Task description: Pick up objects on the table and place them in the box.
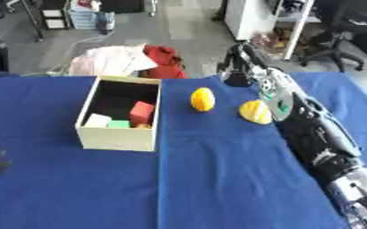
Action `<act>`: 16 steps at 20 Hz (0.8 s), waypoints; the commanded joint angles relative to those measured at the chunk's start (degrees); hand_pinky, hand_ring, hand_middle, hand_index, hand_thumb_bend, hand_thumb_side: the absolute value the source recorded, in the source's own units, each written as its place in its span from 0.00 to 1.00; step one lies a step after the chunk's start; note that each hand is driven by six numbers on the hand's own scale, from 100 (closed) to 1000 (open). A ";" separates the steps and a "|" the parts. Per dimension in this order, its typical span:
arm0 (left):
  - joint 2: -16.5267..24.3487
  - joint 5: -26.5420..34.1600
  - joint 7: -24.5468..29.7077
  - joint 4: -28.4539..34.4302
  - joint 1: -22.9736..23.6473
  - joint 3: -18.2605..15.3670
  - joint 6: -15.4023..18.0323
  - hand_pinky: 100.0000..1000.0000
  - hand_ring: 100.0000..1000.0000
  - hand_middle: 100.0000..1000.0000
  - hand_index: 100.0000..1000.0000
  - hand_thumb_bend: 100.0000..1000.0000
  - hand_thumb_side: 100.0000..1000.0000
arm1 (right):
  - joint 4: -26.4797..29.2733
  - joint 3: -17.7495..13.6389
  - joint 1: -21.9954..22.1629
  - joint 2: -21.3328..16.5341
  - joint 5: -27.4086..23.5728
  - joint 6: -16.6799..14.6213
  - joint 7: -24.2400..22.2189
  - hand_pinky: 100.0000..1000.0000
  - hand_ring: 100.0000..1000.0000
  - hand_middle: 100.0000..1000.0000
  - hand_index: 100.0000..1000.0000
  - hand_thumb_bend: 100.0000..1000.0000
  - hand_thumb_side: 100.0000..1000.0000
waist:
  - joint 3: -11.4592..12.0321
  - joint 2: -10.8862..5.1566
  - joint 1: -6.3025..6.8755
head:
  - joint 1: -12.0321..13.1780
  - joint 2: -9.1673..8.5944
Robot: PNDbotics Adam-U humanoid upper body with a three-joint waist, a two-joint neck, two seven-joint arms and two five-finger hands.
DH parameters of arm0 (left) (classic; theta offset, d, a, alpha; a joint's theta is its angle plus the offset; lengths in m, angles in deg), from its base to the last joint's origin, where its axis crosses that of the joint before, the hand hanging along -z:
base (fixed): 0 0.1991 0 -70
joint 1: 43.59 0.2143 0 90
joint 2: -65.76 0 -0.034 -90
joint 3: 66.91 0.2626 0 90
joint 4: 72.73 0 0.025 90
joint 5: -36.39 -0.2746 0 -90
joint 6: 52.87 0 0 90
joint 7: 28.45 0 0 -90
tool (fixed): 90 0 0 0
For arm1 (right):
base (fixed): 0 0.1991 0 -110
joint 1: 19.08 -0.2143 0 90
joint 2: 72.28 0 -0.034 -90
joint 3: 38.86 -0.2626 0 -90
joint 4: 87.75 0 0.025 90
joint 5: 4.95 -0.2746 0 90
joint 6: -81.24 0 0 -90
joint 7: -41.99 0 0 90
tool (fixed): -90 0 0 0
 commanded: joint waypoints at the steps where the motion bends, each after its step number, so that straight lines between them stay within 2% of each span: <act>1: 1.02 0.36 -0.14 0.79 -0.64 -0.29 0.08 0.88 0.73 0.73 0.81 0.03 0.60 | -0.96 -0.87 -0.34 -3.00 4.24 -2.13 -6.51 0.74 0.78 0.87 0.99 0.00 0.13 | -0.34 -1.86 -0.30 | 0.23 -0.72; 2: 1.04 0.36 -0.14 0.78 -0.62 -0.30 0.08 0.88 0.73 0.73 0.81 0.03 0.60 | -1.85 -1.67 0.08 -3.51 5.08 -1.89 -7.67 0.80 0.84 0.93 1.00 0.00 0.13 | -0.55 -1.91 -0.25 | 0.35 -0.73; 4: 1.13 0.35 -0.17 0.78 -0.51 -0.35 0.09 0.88 0.73 0.72 0.81 0.03 0.60 | -4.23 -3.11 0.85 -4.75 6.16 -0.90 -9.62 0.85 0.89 0.96 1.00 0.00 0.15 | -1.05 -2.05 -0.11 | 0.41 -0.70; 10: 1.24 0.34 -0.12 0.75 -0.27 -0.30 0.08 0.88 0.73 0.73 0.81 0.02 0.60 | -8.73 -5.10 2.27 -7.59 8.19 1.50 -11.27 0.88 0.91 0.98 1.00 0.00 0.16 | -2.36 -2.32 0.32 | 0.42 -0.51; 16: 1.12 0.29 -0.10 0.88 -0.14 -0.29 0.10 0.88 0.73 0.73 0.81 0.02 0.60 | -11.67 -5.38 2.74 -7.43 10.32 3.42 -10.10 0.89 0.92 0.98 1.00 0.00 0.17 | -2.41 -2.06 1.10 | 0.02 -0.58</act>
